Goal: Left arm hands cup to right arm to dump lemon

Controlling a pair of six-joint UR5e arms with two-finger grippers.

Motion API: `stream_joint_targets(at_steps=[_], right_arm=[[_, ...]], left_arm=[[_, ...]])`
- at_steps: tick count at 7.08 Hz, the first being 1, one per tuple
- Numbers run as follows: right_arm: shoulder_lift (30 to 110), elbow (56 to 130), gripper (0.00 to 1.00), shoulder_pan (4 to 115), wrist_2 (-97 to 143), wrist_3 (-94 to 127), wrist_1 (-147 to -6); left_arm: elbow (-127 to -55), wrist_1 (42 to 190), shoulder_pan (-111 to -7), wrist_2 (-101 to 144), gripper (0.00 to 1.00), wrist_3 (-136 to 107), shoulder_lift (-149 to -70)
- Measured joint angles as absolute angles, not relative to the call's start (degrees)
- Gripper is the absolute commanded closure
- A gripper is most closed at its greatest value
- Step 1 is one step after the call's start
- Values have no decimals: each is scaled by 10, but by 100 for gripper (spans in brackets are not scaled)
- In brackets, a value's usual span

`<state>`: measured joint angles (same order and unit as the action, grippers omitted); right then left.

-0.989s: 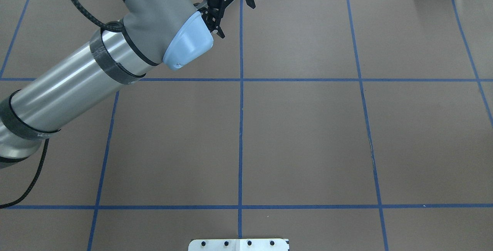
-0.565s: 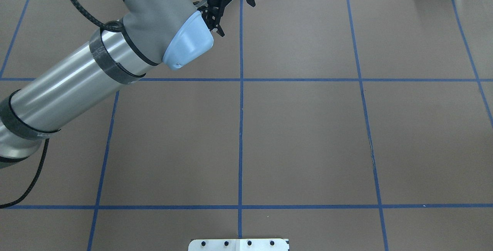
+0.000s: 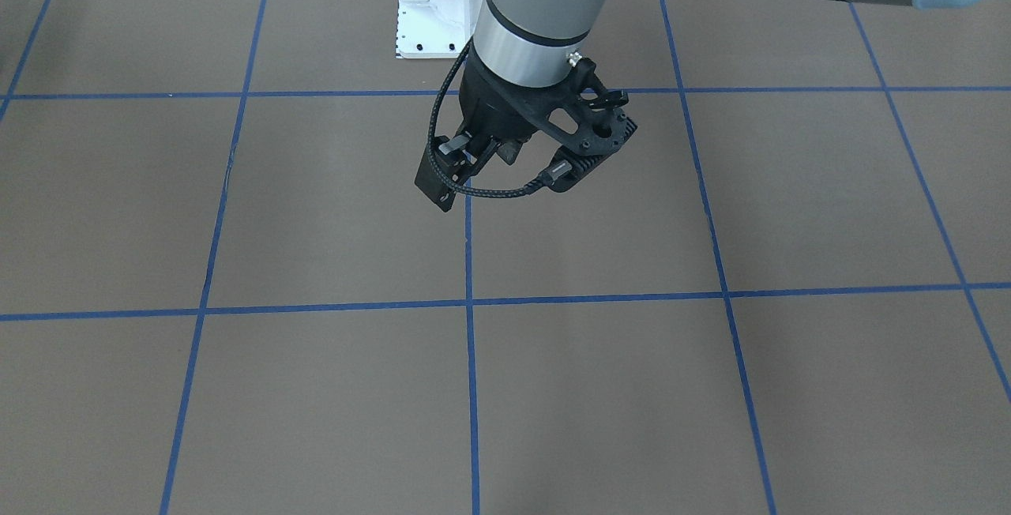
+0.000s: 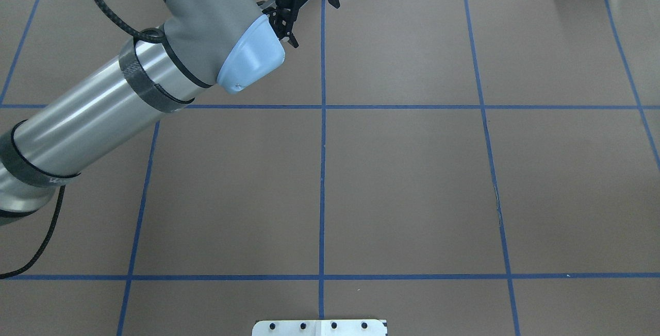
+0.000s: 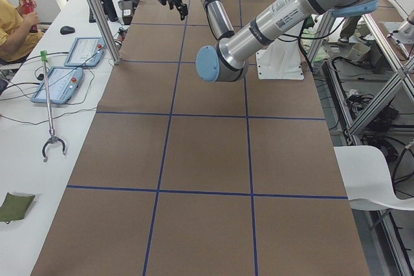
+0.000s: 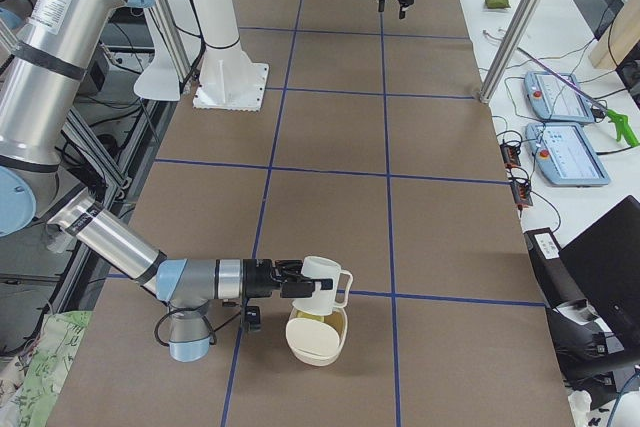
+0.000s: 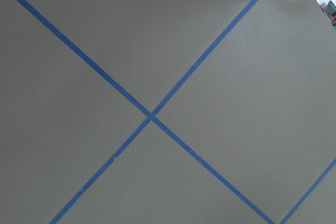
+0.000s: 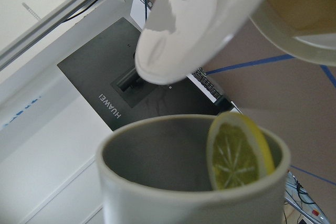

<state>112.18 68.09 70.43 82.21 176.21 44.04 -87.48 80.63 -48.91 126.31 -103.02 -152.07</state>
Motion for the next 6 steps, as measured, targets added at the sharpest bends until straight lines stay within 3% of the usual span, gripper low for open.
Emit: stream_joint_targets(at_steps=[3, 6], right_arm=[[1116, 698, 84, 707, 825, 1764, 430], [1115, 761, 86, 705, 850, 1749, 351]], left_arm=[[-874, 806, -488, 1263, 0, -1030, -1521], [-870, 809, -482, 1264, 0, -1031, -1521]])
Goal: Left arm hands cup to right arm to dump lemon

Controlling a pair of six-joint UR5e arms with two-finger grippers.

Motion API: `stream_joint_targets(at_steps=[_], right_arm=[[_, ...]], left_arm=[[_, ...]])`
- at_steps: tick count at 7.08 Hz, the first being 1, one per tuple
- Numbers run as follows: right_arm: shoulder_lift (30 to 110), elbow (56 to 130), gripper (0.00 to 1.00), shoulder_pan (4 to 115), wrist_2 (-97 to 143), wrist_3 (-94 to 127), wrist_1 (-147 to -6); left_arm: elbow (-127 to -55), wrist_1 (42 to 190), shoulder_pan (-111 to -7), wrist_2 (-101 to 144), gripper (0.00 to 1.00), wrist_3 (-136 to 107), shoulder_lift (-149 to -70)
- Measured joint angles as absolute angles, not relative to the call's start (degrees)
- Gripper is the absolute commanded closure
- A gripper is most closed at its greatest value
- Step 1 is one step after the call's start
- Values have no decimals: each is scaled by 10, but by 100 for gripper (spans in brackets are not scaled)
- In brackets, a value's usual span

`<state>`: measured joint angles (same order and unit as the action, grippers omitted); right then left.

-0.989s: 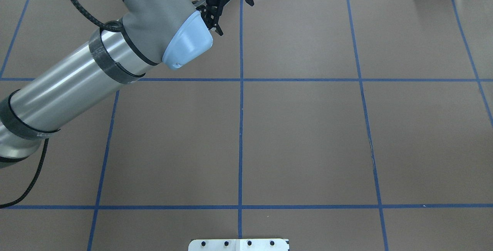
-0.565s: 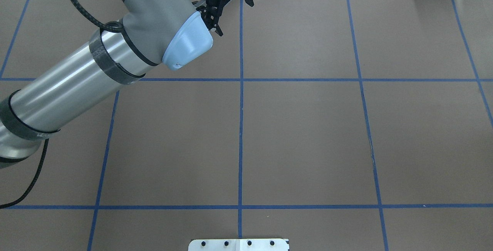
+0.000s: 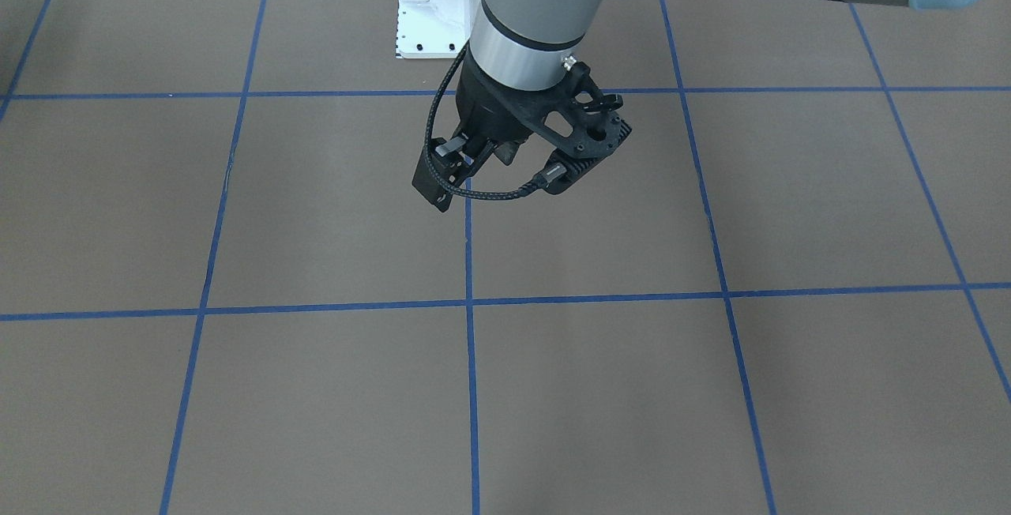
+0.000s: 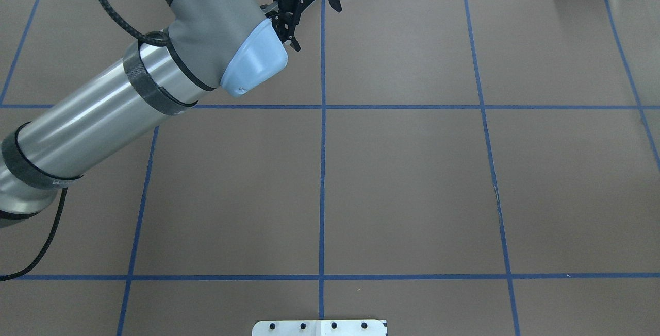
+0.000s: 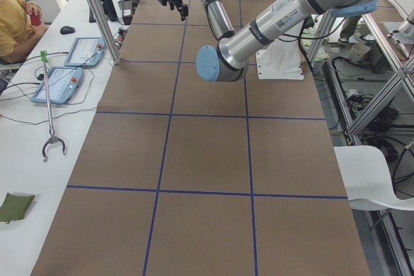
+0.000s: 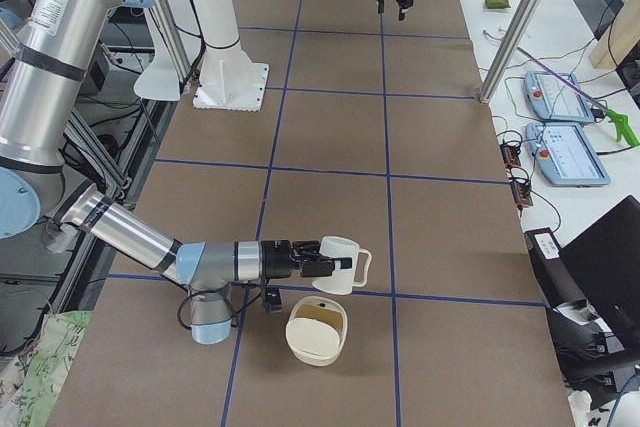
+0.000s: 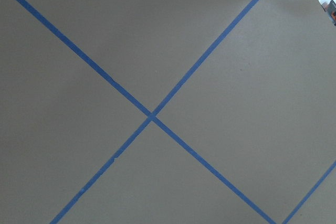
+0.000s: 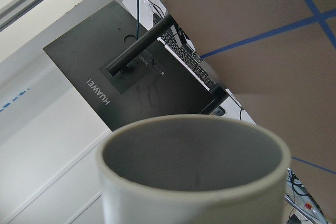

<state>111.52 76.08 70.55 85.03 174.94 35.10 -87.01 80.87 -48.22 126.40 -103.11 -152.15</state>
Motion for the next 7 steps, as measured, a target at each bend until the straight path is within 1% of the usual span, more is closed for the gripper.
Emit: stream_joint_targets(at_steps=[1, 2, 4, 6, 7], right_arm=[[1113, 785, 88, 705, 872, 1739, 323], [1102, 809, 88, 704, 891, 1723, 285], [1055, 862, 88, 692, 901, 1665, 166], [983, 887, 88, 638, 872, 1507, 63], [953, 889, 88, 582, 826, 1378, 28]], left_arm=[[-869, 810, -479, 1265, 0, -1032, -1521], [-865, 812, -478, 1265, 0, -1031, -1519], [-855, 818, -476, 1263, 0, -1029, -1517], [-850, 827, -476, 1244, 0, -1027, -1517], [-845, 835, -476, 1240, 0, -1023, -1516]])
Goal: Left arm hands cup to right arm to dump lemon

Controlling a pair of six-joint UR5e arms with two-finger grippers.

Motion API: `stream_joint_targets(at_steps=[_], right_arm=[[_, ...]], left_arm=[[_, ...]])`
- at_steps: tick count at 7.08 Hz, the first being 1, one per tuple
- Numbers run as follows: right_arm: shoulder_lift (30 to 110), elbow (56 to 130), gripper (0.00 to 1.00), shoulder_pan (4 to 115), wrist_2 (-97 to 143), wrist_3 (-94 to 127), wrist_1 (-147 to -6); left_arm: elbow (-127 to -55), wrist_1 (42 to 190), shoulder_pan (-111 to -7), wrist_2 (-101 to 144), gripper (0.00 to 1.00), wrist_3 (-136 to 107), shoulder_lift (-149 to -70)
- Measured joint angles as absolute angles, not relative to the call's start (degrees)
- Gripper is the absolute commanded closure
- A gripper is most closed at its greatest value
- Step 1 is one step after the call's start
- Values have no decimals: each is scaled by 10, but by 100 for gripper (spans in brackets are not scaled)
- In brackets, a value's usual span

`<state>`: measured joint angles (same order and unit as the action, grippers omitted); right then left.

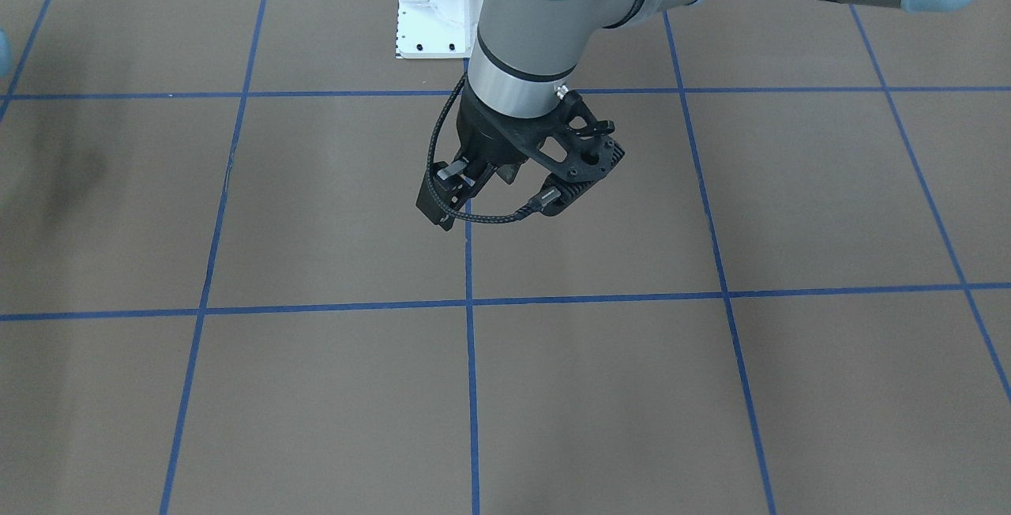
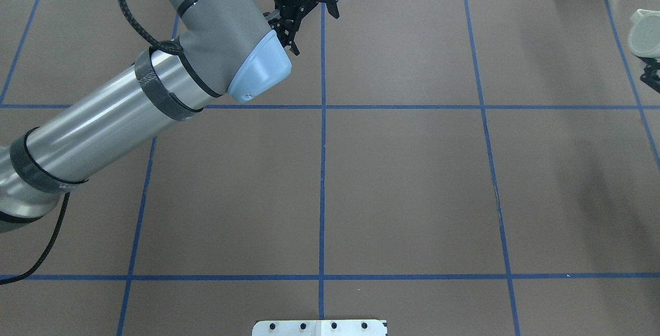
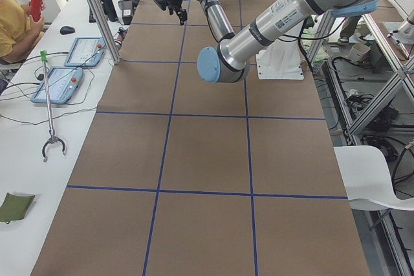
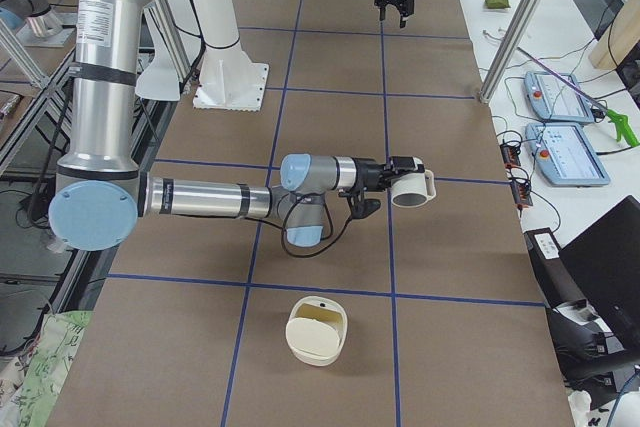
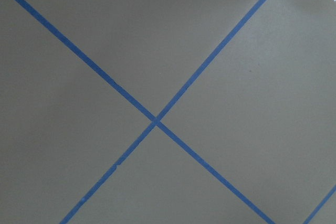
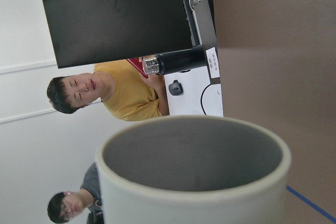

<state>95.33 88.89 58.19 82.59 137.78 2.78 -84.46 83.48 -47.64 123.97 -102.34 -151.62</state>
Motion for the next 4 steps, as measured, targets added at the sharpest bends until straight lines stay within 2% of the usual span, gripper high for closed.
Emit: stream_joint_targets(at_steps=[4], right_arm=[[830, 889, 88, 410, 676, 912, -123]], left_arm=[[-835, 866, -459, 1181, 0, -985, -1519]])
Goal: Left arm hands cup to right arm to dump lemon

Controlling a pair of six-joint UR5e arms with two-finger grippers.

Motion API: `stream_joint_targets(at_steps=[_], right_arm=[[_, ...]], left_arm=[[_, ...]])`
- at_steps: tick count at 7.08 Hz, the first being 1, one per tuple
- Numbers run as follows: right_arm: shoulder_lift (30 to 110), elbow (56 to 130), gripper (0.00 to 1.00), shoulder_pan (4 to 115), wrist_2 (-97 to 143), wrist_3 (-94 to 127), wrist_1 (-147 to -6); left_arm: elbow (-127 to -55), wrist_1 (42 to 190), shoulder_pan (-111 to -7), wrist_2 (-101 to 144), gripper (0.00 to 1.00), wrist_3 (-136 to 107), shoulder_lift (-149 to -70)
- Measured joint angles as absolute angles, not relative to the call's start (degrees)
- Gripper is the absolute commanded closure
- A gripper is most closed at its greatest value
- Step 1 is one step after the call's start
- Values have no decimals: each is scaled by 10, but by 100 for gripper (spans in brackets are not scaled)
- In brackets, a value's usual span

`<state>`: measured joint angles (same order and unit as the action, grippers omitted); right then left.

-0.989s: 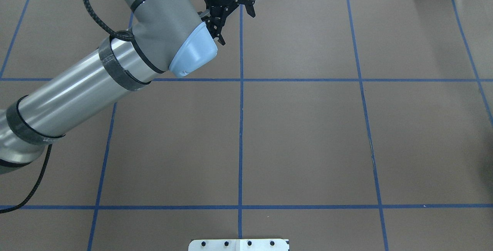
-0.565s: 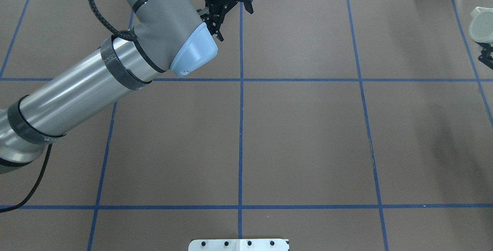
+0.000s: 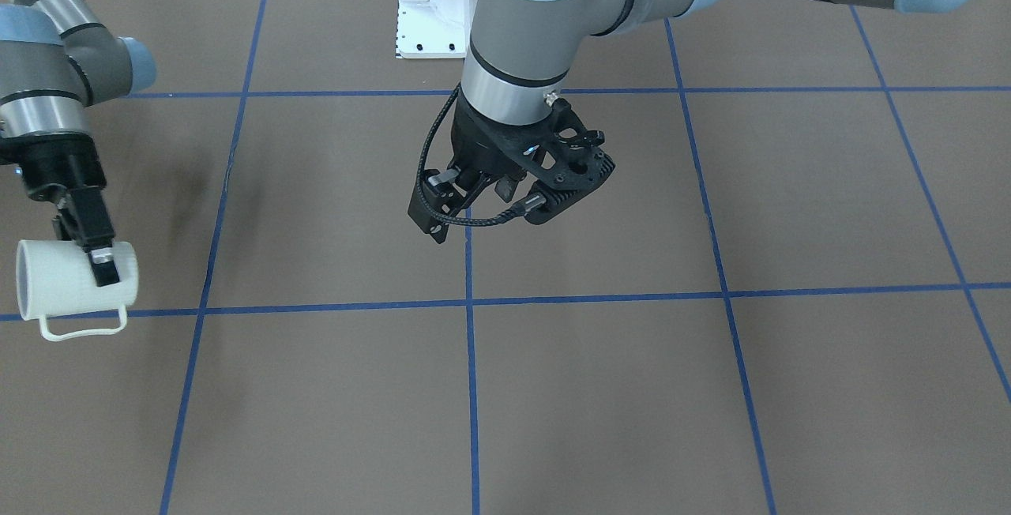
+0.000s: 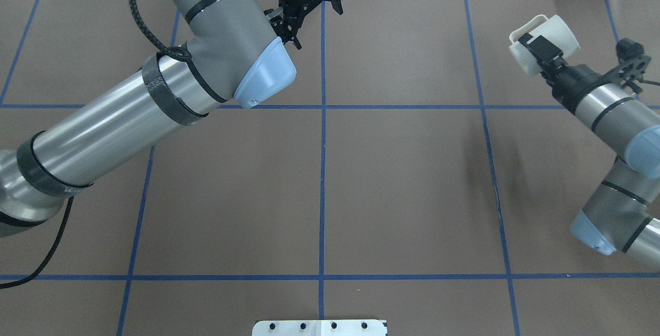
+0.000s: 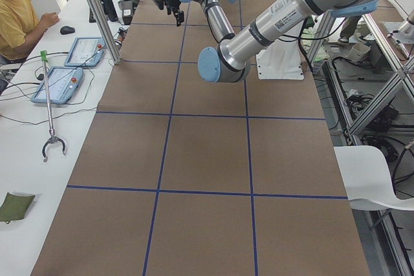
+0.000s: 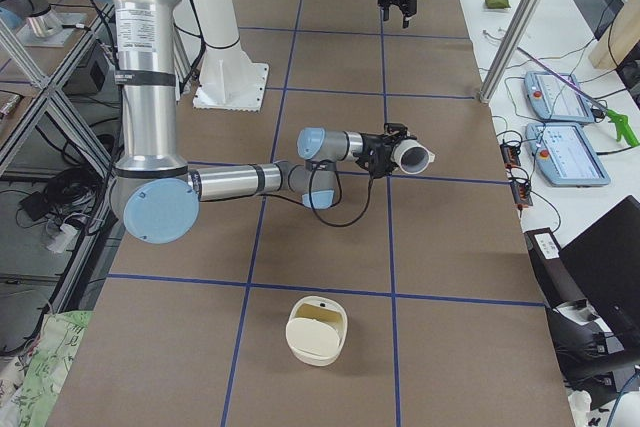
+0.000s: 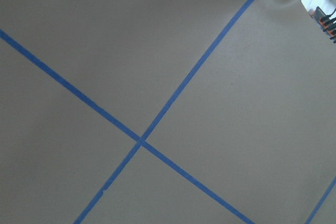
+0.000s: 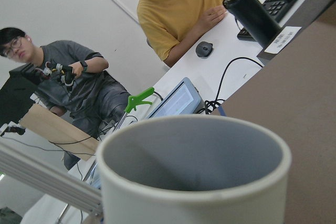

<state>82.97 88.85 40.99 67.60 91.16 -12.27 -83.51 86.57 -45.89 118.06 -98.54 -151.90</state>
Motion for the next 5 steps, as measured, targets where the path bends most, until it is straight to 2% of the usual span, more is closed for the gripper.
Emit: stream_joint_targets(at_steps=[1, 3, 5], right_arm=[[778, 887, 85, 370, 628, 862, -186], [660, 888, 85, 294, 525, 827, -362], [613, 889, 85, 252, 488, 801, -439]], left_arm=[[-829, 873, -450, 1165, 9, -978, -1521], [-819, 880, -453, 1159, 14, -973, -1528], [-816, 873, -465, 1188, 14, -954, -1541]])
